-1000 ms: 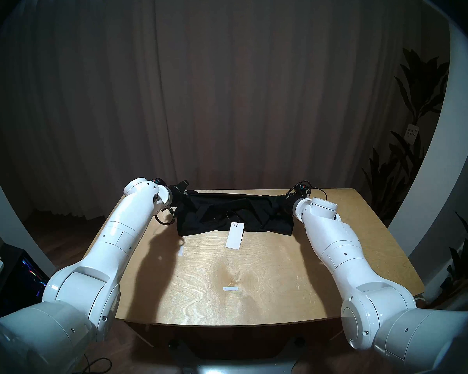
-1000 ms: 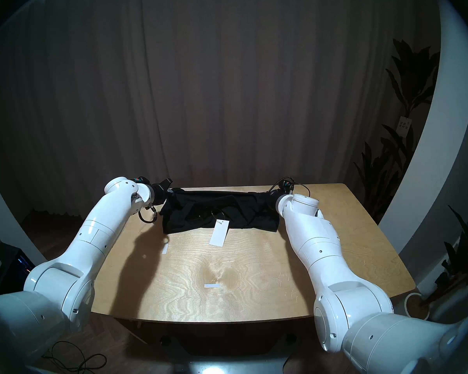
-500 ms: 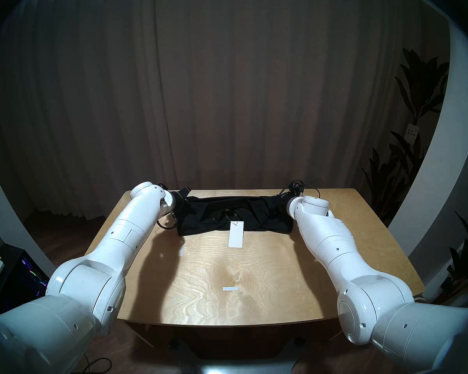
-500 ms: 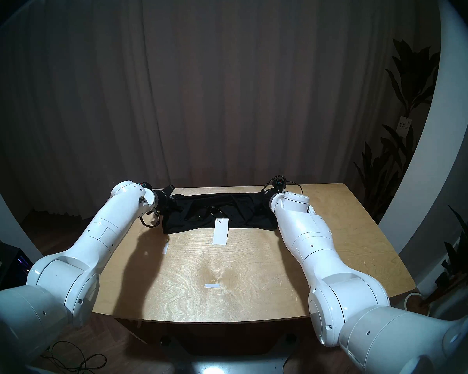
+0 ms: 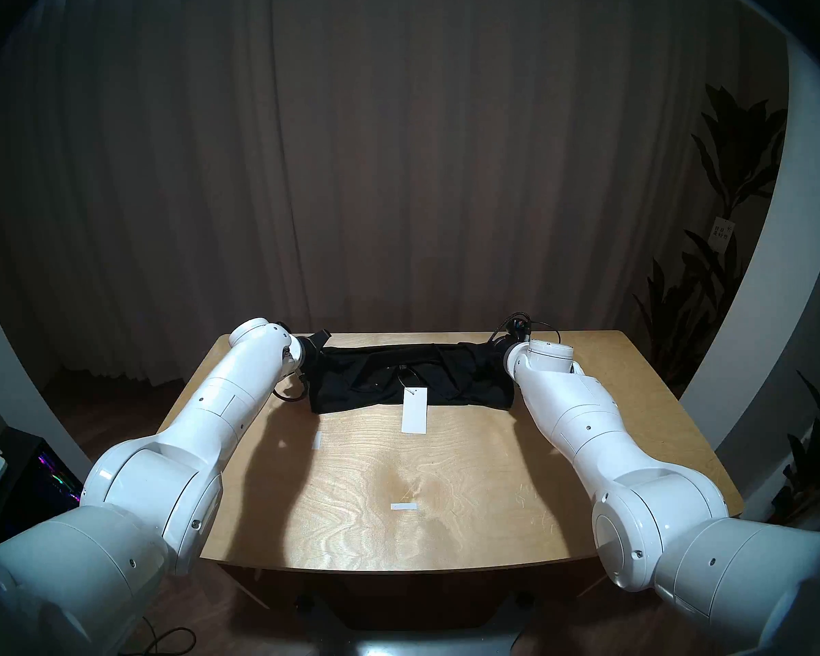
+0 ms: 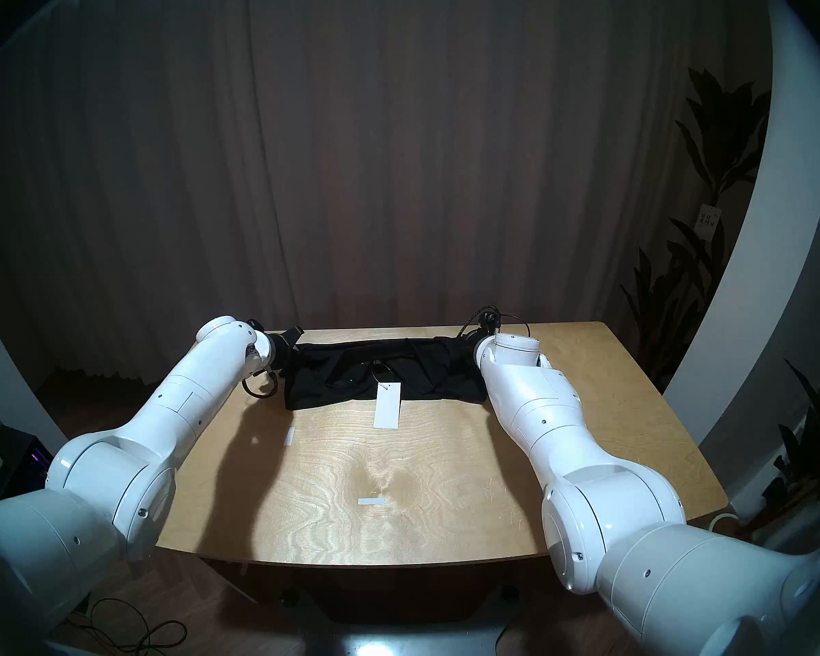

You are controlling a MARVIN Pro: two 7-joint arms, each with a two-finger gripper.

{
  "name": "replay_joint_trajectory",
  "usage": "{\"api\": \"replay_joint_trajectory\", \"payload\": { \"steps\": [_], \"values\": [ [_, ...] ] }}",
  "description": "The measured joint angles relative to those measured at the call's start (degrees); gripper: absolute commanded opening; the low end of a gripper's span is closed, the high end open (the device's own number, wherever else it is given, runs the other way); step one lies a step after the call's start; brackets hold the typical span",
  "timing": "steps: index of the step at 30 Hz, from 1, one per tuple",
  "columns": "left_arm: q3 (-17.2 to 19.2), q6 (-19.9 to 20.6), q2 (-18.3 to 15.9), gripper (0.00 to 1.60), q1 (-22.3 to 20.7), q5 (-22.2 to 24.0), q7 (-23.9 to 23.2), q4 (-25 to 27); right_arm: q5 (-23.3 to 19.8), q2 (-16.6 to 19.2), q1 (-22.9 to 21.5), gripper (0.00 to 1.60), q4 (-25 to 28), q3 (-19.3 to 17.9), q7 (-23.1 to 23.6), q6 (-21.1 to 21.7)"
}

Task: Fold the shirt by bringing both sleeves in and then folding it in half

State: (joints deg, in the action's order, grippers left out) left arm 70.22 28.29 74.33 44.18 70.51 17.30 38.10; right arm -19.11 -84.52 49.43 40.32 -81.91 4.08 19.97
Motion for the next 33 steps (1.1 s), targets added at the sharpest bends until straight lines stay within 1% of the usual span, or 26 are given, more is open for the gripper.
{"api": "replay_joint_trajectory", "payload": {
  "steps": [1, 5, 6, 7, 8, 9, 10, 11, 12, 13, 14, 15, 16, 17, 20, 22, 23, 31, 33],
  "values": [
    [0.0, -0.1, 0.0, 1.6, -0.1, -0.1, -0.1, -0.2, 0.1, 0.0, -0.1, 0.0, -0.2, 0.1, 0.0, -0.1],
    [-0.2, -0.5, 0.0, 1.6, -0.8, -0.5, -0.3, -1.2, 0.7, 0.2, -0.7, 0.04, -1.2, 0.5, -0.3, -0.4],
    [-0.3, -0.7, -0.1, 1.6, -1.1, -0.8, -0.4, -1.6, 0.9, 0.4, -1.0, 0.29, -1.7, 0.6, -0.5, -0.6],
    [-0.3, -0.9, -0.1, 1.6, -1.2, -0.9, -0.4, -1.9, 1.1, 0.5, -1.1, 0.41, -1.9, 0.7, -0.6, -0.7],
    [-0.4, -1.1, -0.2, 1.6, -1.5, -1.1, -0.5, -2.3, 1.3, 0.6, -1.3, 0.63, -2.3, 0.9, -0.7, -0.8],
    [-0.4, -1.2, -0.2, 1.6, -1.6, -1.2, -0.6, -2.6, 1.4, 0.7, -1.5, 0.75, -2.6, 1.0, -0.7, -0.9],
    [-0.5, -1.4, -0.3, 1.6, -1.9, -1.4, -0.6, -3.0, 1.6, 0.8, -1.7, 1.04, -3.0, 1.1, -0.8, -1.1],
    [-0.5, -1.4, -0.3, 1.6, -1.9, -1.4, -0.7, -3.1, 1.7, 0.9, -1.8, 1.04, -3.1, 1.1, -0.9, -1.1],
    [-0.5, -1.5, -0.3, 1.6, -2.0, -1.5, -0.7, -3.2, 1.7, 0.9, -1.8, 1.34, -3.2, 1.1, -0.9, -1.1],
    [-0.6, -1.7, -0.3, 1.45, -2.2, -1.7, -0.8, -3.5, 1.9, 1.1, -2.0, 1.6, -3.6, 1.3, -1.0, -1.3],
    [-0.6, -1.9, -0.4, 1.34, -2.5, -1.9, -0.9, -4.0, 2.2, 1.3, -2.3, 1.6, -4.1, 1.4, -1.1, -1.5],
    [-0.7, -2.0, -0.4, 1.34, -2.6, -2.0, -1.0, -4.2, 2.3, 1.4, -2.5, 1.6, -4.2, 1.5, -1.1, -1.6],
    [-0.7, -2.1, -0.4, 1.28, -2.7, -2.1, -1.0, -4.4, 2.3, 1.4, -2.6, 1.6, -4.4, 1.5, -1.1, -1.7],
    [-0.7, -2.2, -0.4, 1.28, -2.8, -2.2, -1.1, -4.6, 2.5, 1.5, -2.7, 1.6, -4.6, 1.7, -1.1, -1.8],
    [-0.9, -2.7, -0.4, 1.36, -3.3, -2.6, -1.4, -5.4, 2.9, 1.9, -3.3, 1.6, -5.3, 2.0, -1.1, -2.2],
    [-1.1, -3.1, -0.5, 1.54, -3.7, -3.0, -1.8, -6.1, 3.2, 2.2, -3.9, 1.6, -5.8, 2.3, -1.0, -2.7],
    [-1.1, -3.2, -0.5, 1.6, -3.9, -3.2, -1.9, -6.3, 3.4, 2.3, -4.1, 1.6, -6.0, 2.4, -0.8, -2.8],
    [-1.3, -4.2, -1.1, 1.6, -5.1, -4.1, -3.5, -7.5, 4.2, 3.3, -6.0, 1.6, -6.5, 3.1, 0.9, -4.4],
    [-1.3, -4.4, -1.6, 1.6, -5.5, -4.3, -5.0, -7.7, 4.3, 3.8, -6.6, 1.6, -6.8, 3.3, 2.4, -5.6]
  ]
}}
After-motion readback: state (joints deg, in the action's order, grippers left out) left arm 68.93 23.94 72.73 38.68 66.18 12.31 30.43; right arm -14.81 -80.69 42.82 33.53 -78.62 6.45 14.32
